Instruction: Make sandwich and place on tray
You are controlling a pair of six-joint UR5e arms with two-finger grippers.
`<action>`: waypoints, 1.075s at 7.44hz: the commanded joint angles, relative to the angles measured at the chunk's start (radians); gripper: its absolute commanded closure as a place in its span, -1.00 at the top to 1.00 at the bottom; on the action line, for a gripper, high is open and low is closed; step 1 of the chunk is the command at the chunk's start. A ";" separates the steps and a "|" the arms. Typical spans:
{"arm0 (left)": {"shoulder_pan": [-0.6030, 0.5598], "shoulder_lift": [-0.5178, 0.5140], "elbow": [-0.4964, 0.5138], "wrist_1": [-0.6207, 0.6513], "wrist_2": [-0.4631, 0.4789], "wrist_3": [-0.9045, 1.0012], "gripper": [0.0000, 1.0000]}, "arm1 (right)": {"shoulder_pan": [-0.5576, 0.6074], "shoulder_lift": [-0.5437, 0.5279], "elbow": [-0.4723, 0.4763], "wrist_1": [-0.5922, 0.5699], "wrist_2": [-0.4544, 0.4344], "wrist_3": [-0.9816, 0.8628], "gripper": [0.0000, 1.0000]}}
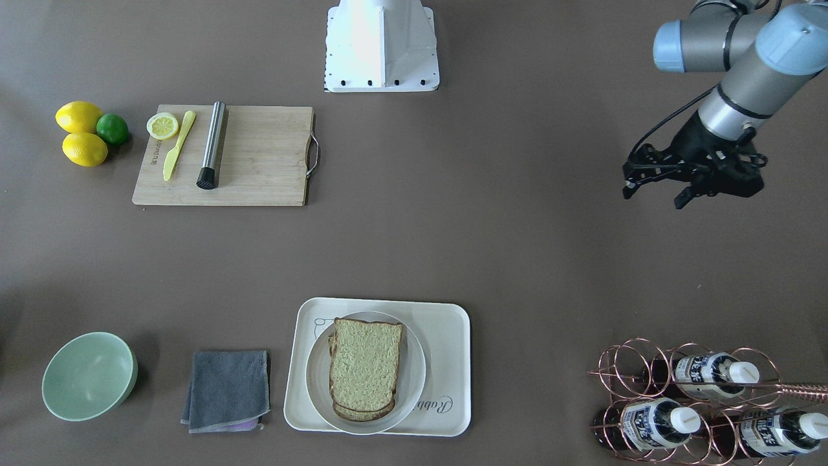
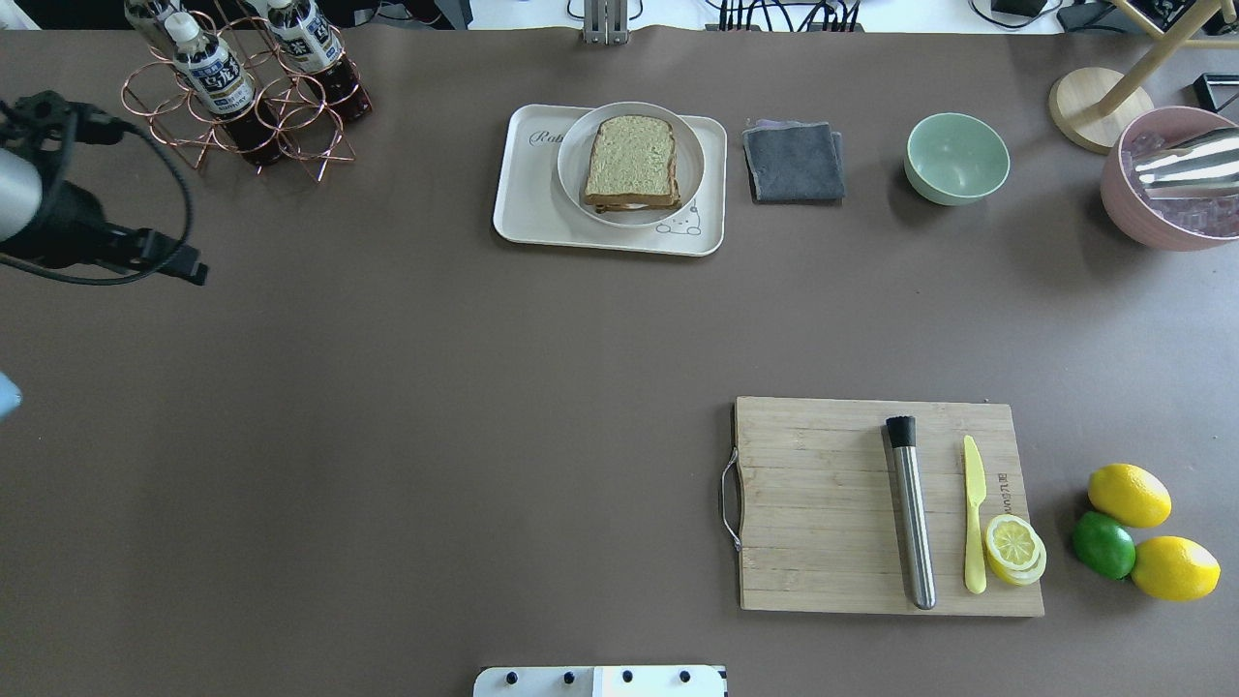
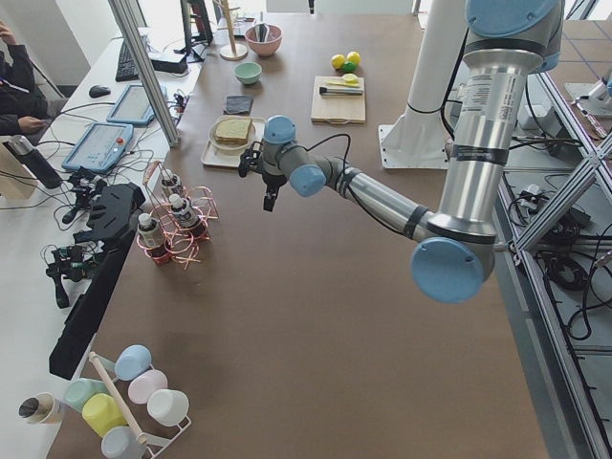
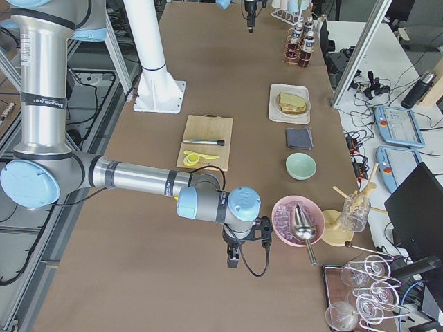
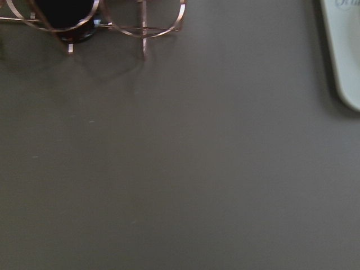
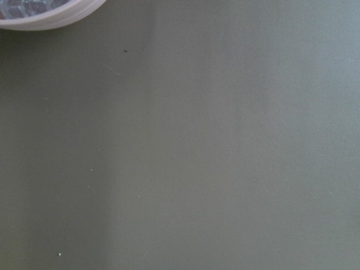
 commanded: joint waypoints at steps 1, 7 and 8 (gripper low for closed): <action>-0.377 0.212 0.093 0.005 -0.133 0.639 0.97 | -0.001 -0.009 -0.008 0.046 0.002 0.001 1.00; -0.581 0.202 0.222 0.378 -0.015 0.936 0.96 | -0.001 -0.015 -0.008 0.046 0.002 -0.005 1.00; -0.579 0.208 0.237 0.384 -0.015 0.928 0.96 | -0.001 -0.015 -0.008 0.046 0.003 -0.005 1.00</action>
